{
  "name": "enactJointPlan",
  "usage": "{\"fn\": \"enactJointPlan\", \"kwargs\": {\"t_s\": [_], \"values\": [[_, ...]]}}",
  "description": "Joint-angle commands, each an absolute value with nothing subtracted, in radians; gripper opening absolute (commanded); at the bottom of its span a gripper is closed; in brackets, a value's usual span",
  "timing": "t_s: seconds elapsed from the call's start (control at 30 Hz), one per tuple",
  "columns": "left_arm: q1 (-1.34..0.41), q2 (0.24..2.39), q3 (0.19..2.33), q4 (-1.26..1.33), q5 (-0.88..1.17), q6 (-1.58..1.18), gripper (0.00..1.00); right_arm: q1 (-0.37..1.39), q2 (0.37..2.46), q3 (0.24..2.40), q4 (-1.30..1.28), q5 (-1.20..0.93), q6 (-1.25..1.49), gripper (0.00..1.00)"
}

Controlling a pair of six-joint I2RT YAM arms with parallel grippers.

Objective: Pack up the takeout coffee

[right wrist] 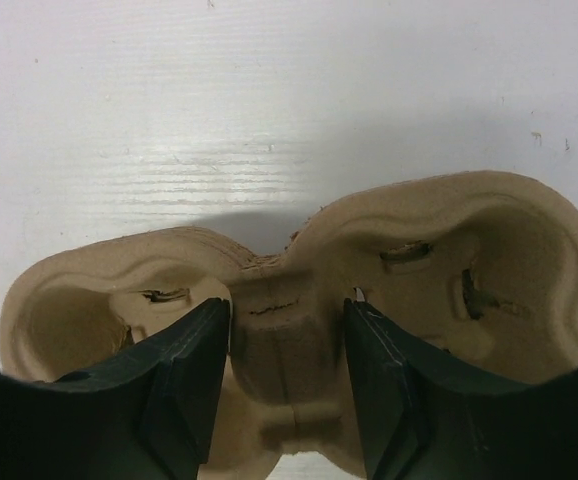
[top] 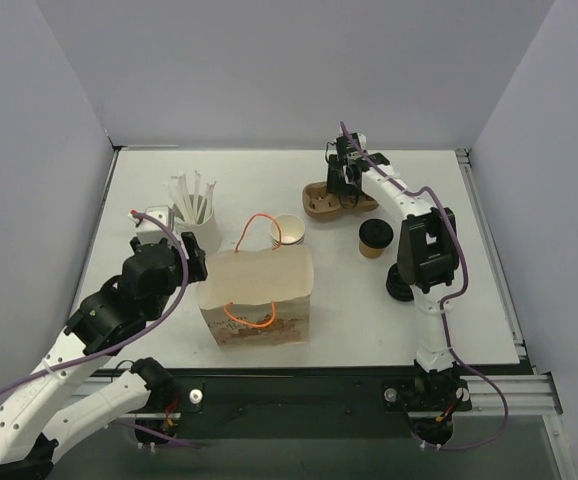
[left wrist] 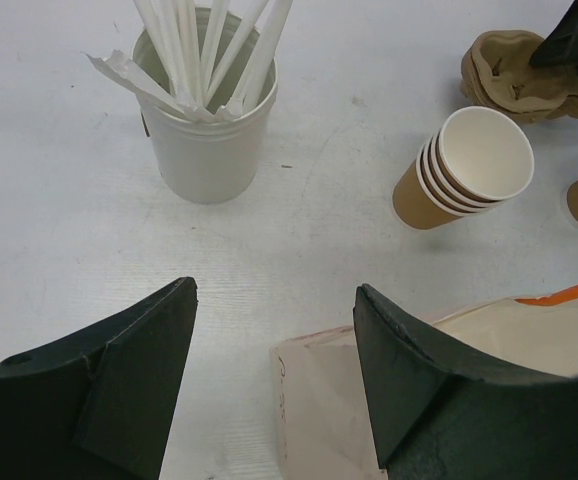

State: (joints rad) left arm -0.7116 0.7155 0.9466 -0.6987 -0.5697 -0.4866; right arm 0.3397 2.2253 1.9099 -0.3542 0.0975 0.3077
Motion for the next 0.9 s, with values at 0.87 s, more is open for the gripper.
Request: {"fn": "enactJointPlan", "kwargs": {"t_s": [0.87], "values": [[-0.707,0.726,0.923,-0.637,-0.565,-0.466,0.74,0.298,2.178,1.907,-0.353,-0.091,0.193,0.52]]}}
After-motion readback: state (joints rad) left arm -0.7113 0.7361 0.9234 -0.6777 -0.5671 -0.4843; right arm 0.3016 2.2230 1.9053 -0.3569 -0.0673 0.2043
